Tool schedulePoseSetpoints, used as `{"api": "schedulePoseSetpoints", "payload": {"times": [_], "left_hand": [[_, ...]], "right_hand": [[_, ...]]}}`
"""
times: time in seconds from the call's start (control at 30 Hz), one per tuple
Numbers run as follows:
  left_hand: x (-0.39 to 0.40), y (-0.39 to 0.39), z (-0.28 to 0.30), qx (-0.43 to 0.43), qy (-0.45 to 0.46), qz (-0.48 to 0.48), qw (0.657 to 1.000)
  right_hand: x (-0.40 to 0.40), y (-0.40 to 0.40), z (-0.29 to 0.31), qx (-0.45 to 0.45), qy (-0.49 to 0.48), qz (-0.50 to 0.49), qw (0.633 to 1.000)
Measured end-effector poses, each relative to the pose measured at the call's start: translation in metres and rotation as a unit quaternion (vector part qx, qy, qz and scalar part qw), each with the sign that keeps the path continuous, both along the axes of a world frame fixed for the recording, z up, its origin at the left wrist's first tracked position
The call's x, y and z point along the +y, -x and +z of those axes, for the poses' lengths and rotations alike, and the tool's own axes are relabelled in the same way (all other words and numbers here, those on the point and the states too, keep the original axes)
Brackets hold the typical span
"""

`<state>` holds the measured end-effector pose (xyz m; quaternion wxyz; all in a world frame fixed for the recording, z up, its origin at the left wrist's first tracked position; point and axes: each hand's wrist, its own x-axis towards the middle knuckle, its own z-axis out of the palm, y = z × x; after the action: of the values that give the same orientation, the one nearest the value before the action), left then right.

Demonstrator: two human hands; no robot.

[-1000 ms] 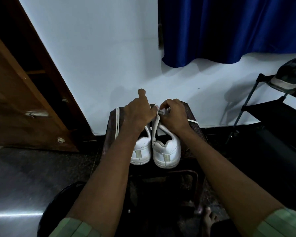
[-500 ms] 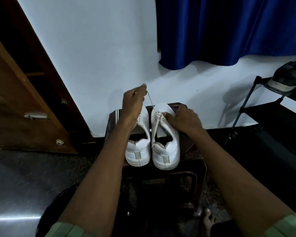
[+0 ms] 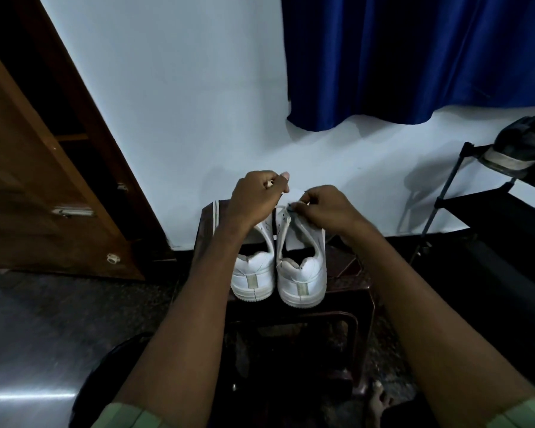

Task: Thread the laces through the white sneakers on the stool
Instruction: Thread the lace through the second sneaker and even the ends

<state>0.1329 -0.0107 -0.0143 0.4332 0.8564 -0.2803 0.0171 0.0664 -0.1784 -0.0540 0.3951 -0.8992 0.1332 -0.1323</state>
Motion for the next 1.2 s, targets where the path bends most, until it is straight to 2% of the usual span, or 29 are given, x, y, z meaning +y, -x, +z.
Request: {"api": "schedulePoseSetpoints", "payload": {"times": [0.07, 0.17, 0.3, 0.37, 0.43, 0.47, 0.5, 0.57, 0.63, 0.7, 0.77, 0.83, 0.9, 0.93, 1.0, 1.03, 1.07, 1.1, 1.13, 1.17, 1.2], "left_hand": [[0.001, -0.001, 0.002, 0.001, 0.008, -0.026, 1.000], [0.002, 0.004, 0.009, -0.016, 0.021, -0.076, 0.997], [-0.002, 0.010, 0.013, -0.026, 0.045, -0.115, 0.992], [-0.004, 0.008, 0.011, -0.040, 0.066, -0.091, 0.993], [-0.001, 0.005, 0.008, -0.046, 0.088, -0.034, 0.994], [0.001, 0.004, 0.007, -0.039, 0.090, -0.015, 0.995], [0.005, 0.002, 0.006, -0.035, 0.081, -0.011, 0.996], [0.010, 0.001, 0.005, -0.032, 0.041, -0.043, 0.998], [0.010, 0.005, 0.007, -0.033, 0.026, -0.080, 0.996], [0.008, 0.012, 0.011, -0.030, 0.040, -0.095, 0.994], [0.006, 0.018, 0.016, -0.018, 0.046, -0.097, 0.994], [0.007, 0.018, 0.018, 0.014, 0.047, -0.089, 0.995], [0.008, 0.013, 0.017, 0.071, 0.077, -0.081, 0.991], [0.008, 0.009, 0.016, 0.102, 0.107, -0.076, 0.986], [0.009, 0.002, 0.017, 0.178, 0.195, -0.060, 0.962], [0.011, -0.001, 0.019, 0.214, 0.235, -0.052, 0.947], [0.012, -0.004, 0.020, 0.239, 0.257, -0.044, 0.935], [0.014, -0.005, 0.021, 0.250, 0.254, -0.033, 0.934], [0.015, -0.007, 0.019, 0.239, 0.228, -0.021, 0.944], [0.017, -0.008, 0.017, 0.213, 0.193, -0.014, 0.958], [0.018, -0.008, 0.014, 0.176, 0.160, -0.016, 0.971]], "right_hand": [[0.002, 0.002, 0.010, -0.059, -0.024, -0.011, 0.998], [0.005, 0.011, 0.031, -0.135, -0.006, 0.001, 0.991], [0.012, 0.015, 0.035, -0.069, -0.024, 0.090, 0.993], [0.018, 0.016, 0.036, -0.063, -0.119, 0.046, 0.990], [0.019, 0.019, 0.042, -0.084, -0.289, -0.034, 0.953], [0.018, 0.021, 0.044, -0.103, -0.349, -0.060, 0.930], [0.015, 0.023, 0.045, -0.119, -0.362, -0.073, 0.922], [0.007, 0.025, 0.046, -0.118, -0.296, -0.018, 0.948], [0.008, 0.027, 0.045, -0.056, -0.183, 0.080, 0.978], [0.017, 0.027, 0.044, -0.009, -0.121, 0.115, 0.986], [0.022, 0.026, 0.043, 0.007, -0.115, 0.101, 0.988], [0.026, 0.024, 0.043, -0.001, -0.159, 0.075, 0.984], [0.026, 0.022, 0.046, -0.025, -0.279, 0.036, 0.959], [0.024, 0.020, 0.046, -0.034, -0.376, 0.007, 0.926], [0.017, 0.018, 0.046, -0.047, -0.563, -0.039, 0.824], [0.013, 0.017, 0.043, -0.048, -0.609, -0.058, 0.790], [0.010, 0.015, 0.041, -0.038, -0.613, -0.072, 0.786], [0.010, 0.016, 0.040, -0.021, -0.571, -0.084, 0.817], [0.011, 0.017, 0.040, 0.000, -0.488, -0.094, 0.868], [0.012, 0.020, 0.041, 0.018, -0.392, -0.099, 0.915], [0.013, 0.022, 0.042, 0.028, -0.304, -0.100, 0.947]]}}
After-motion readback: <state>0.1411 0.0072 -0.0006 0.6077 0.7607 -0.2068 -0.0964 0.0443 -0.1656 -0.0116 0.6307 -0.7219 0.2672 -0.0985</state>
